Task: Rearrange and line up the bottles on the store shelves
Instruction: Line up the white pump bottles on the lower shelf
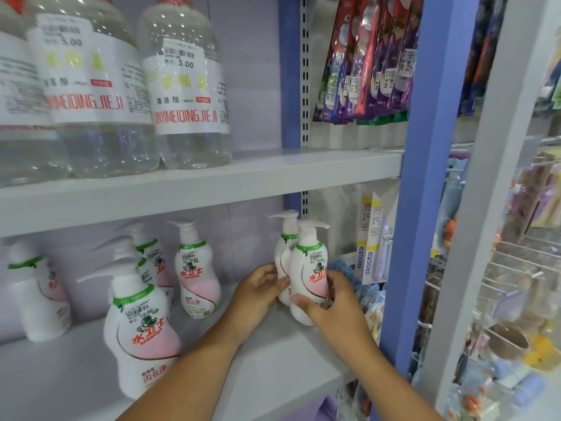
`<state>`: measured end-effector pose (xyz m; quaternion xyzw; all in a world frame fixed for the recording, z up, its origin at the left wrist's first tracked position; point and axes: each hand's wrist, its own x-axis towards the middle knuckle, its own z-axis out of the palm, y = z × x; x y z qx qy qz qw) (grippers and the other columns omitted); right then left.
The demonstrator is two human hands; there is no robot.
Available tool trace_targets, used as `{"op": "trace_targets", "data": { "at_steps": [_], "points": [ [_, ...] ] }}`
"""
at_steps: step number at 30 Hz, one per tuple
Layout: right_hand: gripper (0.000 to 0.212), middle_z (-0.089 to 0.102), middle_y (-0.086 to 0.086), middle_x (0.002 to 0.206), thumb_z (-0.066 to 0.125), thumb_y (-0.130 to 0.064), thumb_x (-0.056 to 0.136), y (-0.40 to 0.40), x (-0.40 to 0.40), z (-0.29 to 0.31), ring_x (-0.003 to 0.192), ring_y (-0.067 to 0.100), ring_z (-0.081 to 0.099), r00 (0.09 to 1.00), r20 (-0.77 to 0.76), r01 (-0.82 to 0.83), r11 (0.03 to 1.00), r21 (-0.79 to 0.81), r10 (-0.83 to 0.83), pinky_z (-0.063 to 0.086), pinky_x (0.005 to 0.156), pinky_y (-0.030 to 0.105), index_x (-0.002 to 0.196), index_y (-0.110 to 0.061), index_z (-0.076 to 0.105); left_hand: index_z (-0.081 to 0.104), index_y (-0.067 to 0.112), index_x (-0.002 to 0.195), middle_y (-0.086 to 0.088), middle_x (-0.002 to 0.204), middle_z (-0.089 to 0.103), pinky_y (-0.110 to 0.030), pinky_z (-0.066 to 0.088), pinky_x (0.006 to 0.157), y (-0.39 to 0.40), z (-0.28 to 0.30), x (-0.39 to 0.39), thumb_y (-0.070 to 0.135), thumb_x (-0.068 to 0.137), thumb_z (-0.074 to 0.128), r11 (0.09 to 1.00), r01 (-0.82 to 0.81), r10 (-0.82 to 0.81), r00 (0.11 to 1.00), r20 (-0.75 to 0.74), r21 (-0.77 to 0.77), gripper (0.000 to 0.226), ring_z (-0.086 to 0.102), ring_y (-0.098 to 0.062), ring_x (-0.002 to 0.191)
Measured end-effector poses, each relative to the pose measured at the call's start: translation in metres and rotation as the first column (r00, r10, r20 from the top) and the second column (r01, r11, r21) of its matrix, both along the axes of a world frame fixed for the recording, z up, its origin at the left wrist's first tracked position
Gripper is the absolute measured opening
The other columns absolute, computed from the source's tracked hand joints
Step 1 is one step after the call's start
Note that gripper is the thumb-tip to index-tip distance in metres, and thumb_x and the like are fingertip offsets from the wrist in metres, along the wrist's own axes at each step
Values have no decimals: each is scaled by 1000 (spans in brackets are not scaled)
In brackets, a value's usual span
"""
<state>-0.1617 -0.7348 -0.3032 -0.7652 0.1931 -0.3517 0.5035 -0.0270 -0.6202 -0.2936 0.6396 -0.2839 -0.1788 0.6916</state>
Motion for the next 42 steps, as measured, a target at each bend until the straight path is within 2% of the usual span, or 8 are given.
{"op": "trace_targets", "data": {
  "at_steps": [6, 10, 13, 16, 21, 28, 35, 42],
  "points": [
    [48, 62, -13, 107, 87, -42, 73, 15, -14, 3, 97, 6, 63, 984, 124, 138, 986, -92, -126, 55, 84, 31, 109, -25, 59, 56, 21, 125, -1, 121, 69, -6, 47, 76, 30, 22, -39, 22, 94, 72, 961, -221, 206, 973, 102, 166, 35, 66, -10, 99],
    [26, 59, -12, 104, 78, -29, 86, 84, -28, 11, 93, 11, 62, 934, 356, 129, 959, -253, -31, 47, 82, 20, 102, -26, 57, 72, 28, 98, 8, 94, 77, -7, 49, 70, 122, 35, -100, 9, 90, 74, 907, -412, 421, 878, 228, -89, 21, 70, -4, 83],
    [27, 62, -13, 106, 78, -30, 85, 125, 23, 31, 94, 9, 64, 973, 161, -150, 981, -120, 168, 53, 86, 29, 104, -35, 60, 70, 36, 92, 8, 92, 73, -9, 49, 70, 182, 37, -106, 24, 83, 79, 715, -647, 700, 660, 273, -267, 17, 66, -4, 78],
    [56, 45, -10, 118, 78, -34, 86, 138, 90, 50, 110, 15, 59, 970, -100, -233, 967, -103, 223, 49, 93, 27, 134, -22, 52, 58, 40, 108, 20, 111, 61, -16, 46, 82, 211, 36, -83, 35, 81, 80, 636, -757, 731, 531, 428, -149, 36, 61, -3, 94],
    [44, 64, -8, 103, 81, -35, 84, 142, 130, 46, 91, 12, 65, 965, -110, -245, 967, -70, 237, 41, 59, 9, 111, -21, 49, 53, 52, 113, 20, 107, 70, -12, 51, 69, 225, 17, -57, 23, 83, 82, 826, -544, 463, 806, 369, 151, 52, 69, 0, 91],
    [31, 63, -16, 92, 78, -39, 81, 131, 66, 45, 90, 11, 64, 959, -264, -135, 986, -100, 104, 49, 72, 27, 95, -34, 51, 53, 50, 104, 25, 95, 71, -14, 52, 70, 233, 16, -38, 25, 80, 85, 849, -451, 336, 863, 377, 276, 46, 67, 12, 84],
    [51, 66, -23, 112, 79, -24, 85, 107, -14, 26, 100, -10, 62, 994, 2, -107, 992, 60, 107, 55, 93, 33, 114, -48, 45, 54, 38, 105, 18, 102, 72, -26, 55, 81, 173, 26, -17, 24, 80, 85, 894, -302, 197, 928, 316, 331, 43, 69, -2, 96],
    [85, 43, -13, 118, 81, -67, 59, 101, -13, 11, 113, 14, 51, 953, 47, 297, 897, -327, -298, 50, 94, 35, 128, -32, 45, 55, 34, 104, 10, 101, 72, -42, 61, 83, 102, 40, -4, 37, 72, 89, 912, -247, 137, 936, 324, 328, 47, 71, -10, 93]
  ]
}}
